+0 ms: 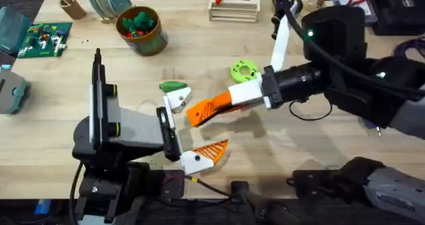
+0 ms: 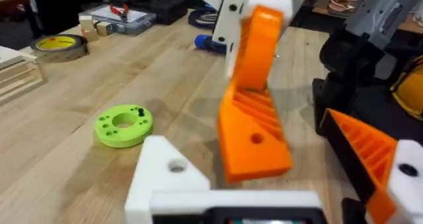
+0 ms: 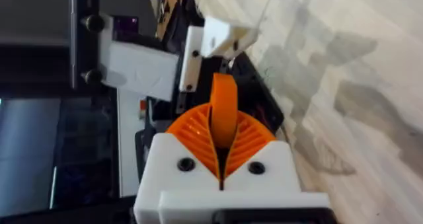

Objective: Pick up the gripper from the table and insert it into the empty holder that is missing its gripper. Then pick up a screw, insert it into the mounting hole, and use the screwdriver to tighten it. Finally, clean up the table by picking up the vegetable and placing it into the bucket.

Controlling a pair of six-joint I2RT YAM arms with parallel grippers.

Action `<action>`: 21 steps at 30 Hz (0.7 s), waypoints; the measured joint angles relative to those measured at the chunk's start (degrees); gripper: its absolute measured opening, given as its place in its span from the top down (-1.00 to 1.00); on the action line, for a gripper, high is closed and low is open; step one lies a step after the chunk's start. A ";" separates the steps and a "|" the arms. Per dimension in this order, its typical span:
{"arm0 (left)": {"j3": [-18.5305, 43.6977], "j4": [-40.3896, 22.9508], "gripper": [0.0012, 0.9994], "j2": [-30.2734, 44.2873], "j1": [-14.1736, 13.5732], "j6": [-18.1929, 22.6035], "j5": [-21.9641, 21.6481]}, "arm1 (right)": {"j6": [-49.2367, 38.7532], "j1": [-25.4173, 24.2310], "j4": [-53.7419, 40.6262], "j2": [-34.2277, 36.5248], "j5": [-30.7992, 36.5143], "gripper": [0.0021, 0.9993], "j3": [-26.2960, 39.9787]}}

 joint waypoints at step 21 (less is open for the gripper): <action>0.00 0.00 -0.99 0.00 0.00 0.00 -0.04 | 24.50 -1.14 49.97 0.00 5.88 0.99 -21.33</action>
